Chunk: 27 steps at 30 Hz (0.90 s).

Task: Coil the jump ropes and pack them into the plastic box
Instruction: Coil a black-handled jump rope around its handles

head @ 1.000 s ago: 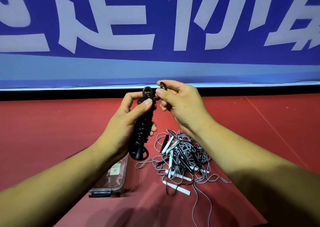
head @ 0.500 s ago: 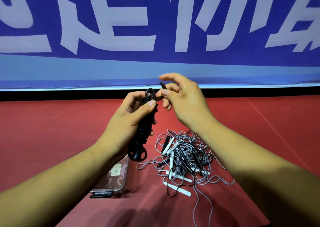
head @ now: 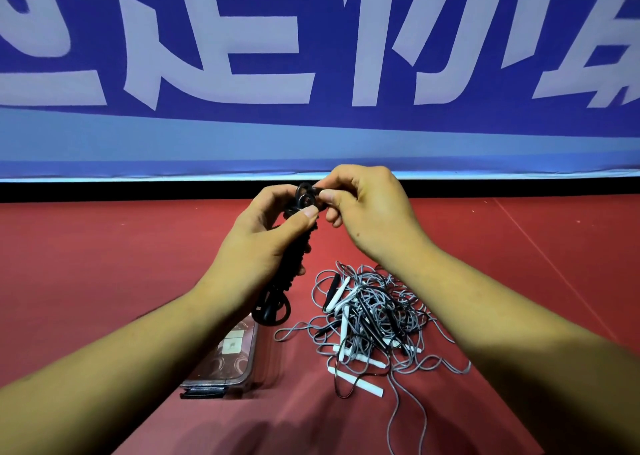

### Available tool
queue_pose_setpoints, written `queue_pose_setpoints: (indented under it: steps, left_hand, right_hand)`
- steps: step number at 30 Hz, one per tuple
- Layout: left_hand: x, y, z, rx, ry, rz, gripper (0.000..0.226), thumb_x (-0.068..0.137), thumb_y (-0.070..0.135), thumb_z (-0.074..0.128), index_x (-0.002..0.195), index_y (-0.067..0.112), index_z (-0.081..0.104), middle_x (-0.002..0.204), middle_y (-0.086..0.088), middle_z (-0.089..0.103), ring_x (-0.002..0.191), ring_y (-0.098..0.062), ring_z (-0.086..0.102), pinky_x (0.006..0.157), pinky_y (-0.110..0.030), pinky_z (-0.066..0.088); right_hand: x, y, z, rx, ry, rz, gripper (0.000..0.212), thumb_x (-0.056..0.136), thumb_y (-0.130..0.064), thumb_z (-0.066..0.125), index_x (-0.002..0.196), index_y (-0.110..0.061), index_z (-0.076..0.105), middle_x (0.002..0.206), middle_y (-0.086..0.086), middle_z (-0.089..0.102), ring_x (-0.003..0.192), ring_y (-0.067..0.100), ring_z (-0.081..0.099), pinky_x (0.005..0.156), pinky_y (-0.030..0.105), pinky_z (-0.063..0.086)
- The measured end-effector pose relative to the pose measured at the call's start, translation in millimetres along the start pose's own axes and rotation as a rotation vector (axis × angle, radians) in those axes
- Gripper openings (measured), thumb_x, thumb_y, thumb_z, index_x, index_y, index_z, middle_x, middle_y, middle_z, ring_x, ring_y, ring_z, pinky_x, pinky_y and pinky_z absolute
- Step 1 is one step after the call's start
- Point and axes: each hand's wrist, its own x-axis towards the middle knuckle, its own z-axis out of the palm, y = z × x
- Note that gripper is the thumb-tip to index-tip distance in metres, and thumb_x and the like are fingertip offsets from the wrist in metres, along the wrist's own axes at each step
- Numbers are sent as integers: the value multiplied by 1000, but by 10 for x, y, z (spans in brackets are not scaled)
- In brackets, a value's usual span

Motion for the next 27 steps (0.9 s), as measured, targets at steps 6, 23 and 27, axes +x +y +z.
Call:
queue_pose_setpoints:
  steps: [6,23,27]
  left_hand:
    - [-4,2,-17,151,-70,92,23,91,18,67,113,23,60,78,0,62,64,-20,56,51,-33,50]
    - [43,-49,-90,630,-145,248,31,90,26,69,119,26,58,80,28,61,58,4,53,58,-12,41]
    - [58,-7,-113,657,-178,247,29,90,25,69,118,24,58,75,32,60,59,5,54,56,-11,42]
  right_hand:
    - [31,14,-79,138,-46,101,12,87,3,64,80,-5,69,69,13,68,52,11,59,56,26,54]
    - [48,59,-100,423,-138,468,20,82,8,69,101,1,65,64,12,61,49,15,56,54,28,53]
    - [68,87,-105,423,-193,494,20,84,5,68,103,6,67,66,13,62,48,13,56,54,27,52]
